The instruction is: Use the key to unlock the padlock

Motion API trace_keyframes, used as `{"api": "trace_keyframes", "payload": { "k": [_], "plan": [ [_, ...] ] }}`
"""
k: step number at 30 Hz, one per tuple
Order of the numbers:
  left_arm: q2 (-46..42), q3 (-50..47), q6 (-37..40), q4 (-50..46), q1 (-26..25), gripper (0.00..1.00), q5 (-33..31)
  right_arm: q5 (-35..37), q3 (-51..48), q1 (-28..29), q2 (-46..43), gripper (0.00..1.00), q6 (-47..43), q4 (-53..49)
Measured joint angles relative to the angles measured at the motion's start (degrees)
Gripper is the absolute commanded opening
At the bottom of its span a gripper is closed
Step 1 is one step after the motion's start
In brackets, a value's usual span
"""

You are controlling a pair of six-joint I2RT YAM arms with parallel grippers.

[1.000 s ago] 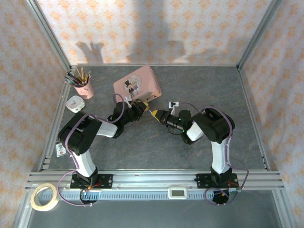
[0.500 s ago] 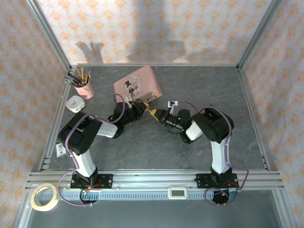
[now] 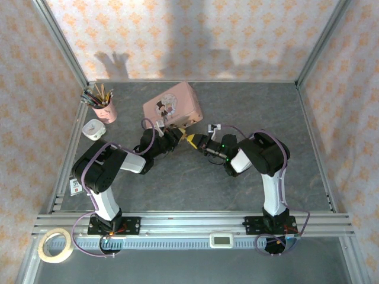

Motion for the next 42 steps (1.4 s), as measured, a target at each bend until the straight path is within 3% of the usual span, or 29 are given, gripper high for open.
{"api": "trace_keyframes", "payload": {
  "k": [15,23,29,35,42],
  "plan": [
    [0.0,0.07,-0.17,0.35,-0.28,0.0,-0.24,1.44,0.66,0.46,0.15,0.0,4.35,-0.46],
    [0.09,-0.09,0.44,2.73,-0.35,0.0,-0.92,2.05,1.33,0.57,0.07,0.0,12.96,-0.22],
    [2.19,-0.61,3.26,10.71,-0.31,0.0,-0.37,1.27,1.4,-0.07,-0.42,0.0,25.2,1.57],
    [9.79,-0.85,2.86,26.56,0.2,0.0,1.81,0.52,1.36,-0.57,-0.42,0.0,40.83,3.56],
    [12.85,-0.46,3.37,30.25,0.17,0.0,2.56,1.05,0.79,-0.72,-0.42,0.0,40.83,2.19]
  ]
}}
